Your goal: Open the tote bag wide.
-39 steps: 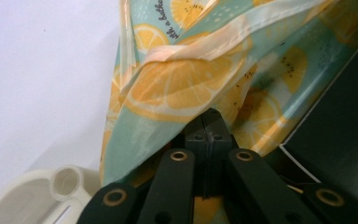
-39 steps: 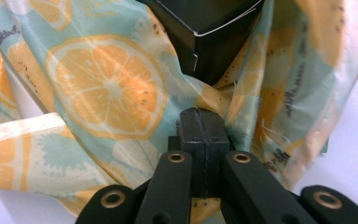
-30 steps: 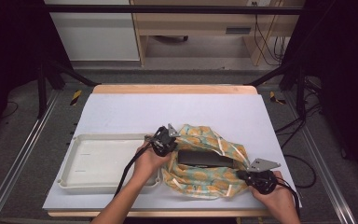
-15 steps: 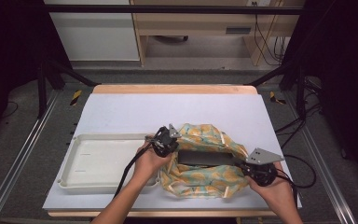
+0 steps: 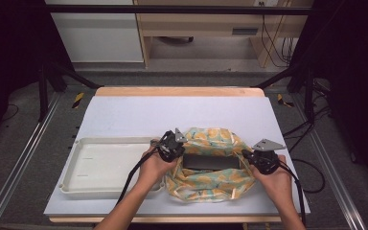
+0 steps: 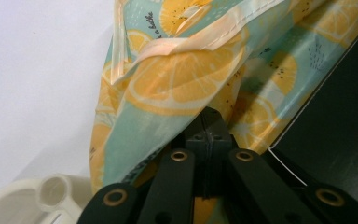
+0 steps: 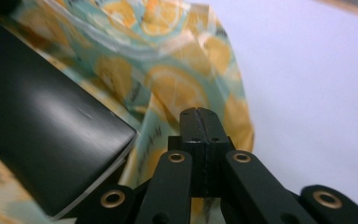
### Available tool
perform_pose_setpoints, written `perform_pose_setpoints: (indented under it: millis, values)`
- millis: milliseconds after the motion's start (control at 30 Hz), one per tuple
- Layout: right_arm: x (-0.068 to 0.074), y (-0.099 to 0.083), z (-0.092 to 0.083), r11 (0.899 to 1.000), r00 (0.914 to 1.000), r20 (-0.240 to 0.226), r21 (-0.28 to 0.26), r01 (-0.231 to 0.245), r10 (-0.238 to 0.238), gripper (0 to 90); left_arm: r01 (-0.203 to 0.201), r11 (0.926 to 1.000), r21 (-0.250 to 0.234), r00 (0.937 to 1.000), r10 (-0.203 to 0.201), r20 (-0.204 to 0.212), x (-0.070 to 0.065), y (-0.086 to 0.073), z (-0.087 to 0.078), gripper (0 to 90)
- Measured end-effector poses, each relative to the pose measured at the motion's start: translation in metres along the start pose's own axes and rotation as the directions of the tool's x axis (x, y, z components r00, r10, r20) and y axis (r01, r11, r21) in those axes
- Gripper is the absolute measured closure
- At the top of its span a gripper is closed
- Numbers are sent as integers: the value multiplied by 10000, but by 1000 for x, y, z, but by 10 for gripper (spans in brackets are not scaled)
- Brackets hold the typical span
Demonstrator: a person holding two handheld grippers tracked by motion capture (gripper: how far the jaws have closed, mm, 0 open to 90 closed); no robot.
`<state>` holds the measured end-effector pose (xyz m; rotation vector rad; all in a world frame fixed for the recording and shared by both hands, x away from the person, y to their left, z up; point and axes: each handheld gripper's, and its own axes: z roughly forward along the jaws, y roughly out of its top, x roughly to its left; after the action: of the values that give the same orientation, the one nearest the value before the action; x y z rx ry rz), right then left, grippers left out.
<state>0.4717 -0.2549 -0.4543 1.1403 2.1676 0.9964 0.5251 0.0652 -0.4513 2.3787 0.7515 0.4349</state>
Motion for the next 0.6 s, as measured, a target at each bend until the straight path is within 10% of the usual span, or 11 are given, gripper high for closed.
perform_pose_setpoints:
  millis: [600]
  values:
    - [-13,-14,22,9920,9996,-61,1227,-281,290,900,33,9988,490,9997,-43,222,3,-3,6,900]
